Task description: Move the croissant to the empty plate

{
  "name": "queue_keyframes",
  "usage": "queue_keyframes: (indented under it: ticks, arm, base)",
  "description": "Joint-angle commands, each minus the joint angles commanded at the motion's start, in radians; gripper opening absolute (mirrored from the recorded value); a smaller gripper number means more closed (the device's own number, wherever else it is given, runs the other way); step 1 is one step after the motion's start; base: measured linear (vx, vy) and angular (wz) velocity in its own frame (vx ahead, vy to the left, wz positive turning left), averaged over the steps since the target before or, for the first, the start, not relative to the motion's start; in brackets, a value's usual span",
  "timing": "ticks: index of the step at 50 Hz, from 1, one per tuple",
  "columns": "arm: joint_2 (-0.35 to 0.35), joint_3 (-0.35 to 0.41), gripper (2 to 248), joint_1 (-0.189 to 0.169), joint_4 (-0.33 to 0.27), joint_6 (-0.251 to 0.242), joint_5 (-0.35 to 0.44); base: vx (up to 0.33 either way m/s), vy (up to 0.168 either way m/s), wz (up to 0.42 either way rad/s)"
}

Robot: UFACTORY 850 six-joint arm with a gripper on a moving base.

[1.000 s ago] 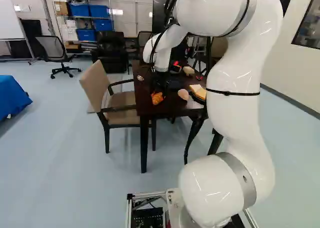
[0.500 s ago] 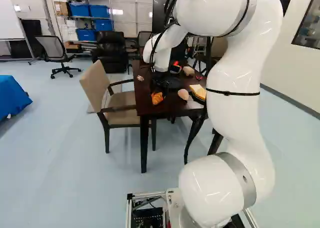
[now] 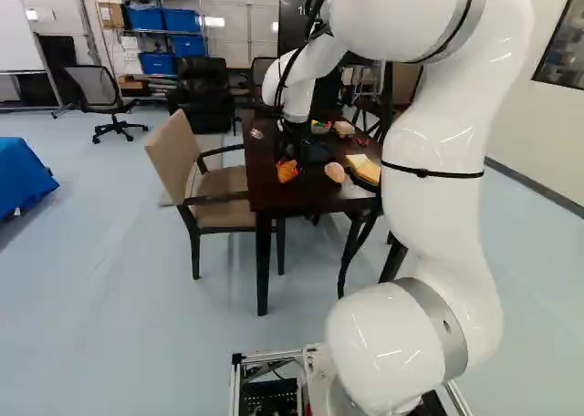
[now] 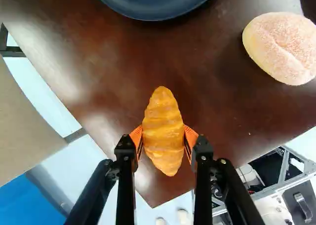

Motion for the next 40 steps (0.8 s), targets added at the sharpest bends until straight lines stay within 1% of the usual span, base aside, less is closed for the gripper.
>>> queue_keyframes:
  ticks: [21,40]
  arm:
    - [0.000,-0.068,120,-0.016,0.000,0.000,-0.061]
    - [-0.016,-0.149,120,-0.048,0.000,0.000,-0.131]
  base:
    - [0.000,0.000,0.000]
    - [0.000,0.000,0.000]
